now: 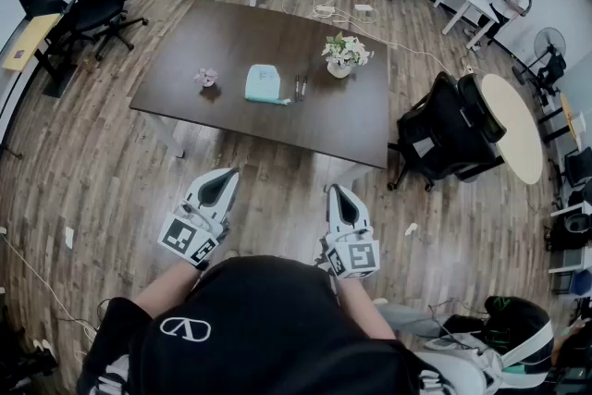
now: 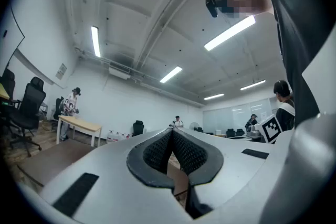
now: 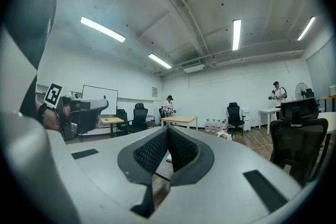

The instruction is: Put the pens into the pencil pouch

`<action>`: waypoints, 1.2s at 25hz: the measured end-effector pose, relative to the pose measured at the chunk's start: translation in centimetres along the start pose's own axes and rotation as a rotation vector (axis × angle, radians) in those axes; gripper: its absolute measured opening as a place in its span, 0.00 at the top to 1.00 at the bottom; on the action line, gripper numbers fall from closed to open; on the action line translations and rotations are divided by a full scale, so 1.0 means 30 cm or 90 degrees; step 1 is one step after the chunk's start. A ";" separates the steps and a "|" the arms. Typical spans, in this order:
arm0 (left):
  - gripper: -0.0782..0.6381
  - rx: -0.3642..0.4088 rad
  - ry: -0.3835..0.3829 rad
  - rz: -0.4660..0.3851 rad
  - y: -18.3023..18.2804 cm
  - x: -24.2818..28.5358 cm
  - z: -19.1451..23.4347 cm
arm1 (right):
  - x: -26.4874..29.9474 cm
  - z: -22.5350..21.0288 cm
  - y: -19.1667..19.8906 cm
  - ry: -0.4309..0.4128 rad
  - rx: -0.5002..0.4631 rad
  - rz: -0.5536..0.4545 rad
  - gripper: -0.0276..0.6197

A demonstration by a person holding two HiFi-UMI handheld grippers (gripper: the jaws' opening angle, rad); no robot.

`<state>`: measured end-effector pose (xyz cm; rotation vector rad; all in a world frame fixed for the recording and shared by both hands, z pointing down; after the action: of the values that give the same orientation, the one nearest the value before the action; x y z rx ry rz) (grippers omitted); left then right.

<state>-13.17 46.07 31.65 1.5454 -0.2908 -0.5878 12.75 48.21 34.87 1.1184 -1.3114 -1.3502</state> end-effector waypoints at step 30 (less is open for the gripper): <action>0.89 0.029 -0.064 0.058 0.083 0.168 -0.049 | 0.040 -0.216 0.045 -0.078 0.083 -0.057 0.98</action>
<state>-7.77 44.49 33.11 1.5401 -0.4518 -0.5914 18.97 45.93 36.07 1.2117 -1.4712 -1.4350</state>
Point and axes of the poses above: the fingertips, and each gripper's own axes: x forward along the fingers, z to its left, y out of its underside, the point moved 5 cm from there along -x, backward along the fingers, and after that the axes turned 14 degrees about y, right-handed, at the moved point
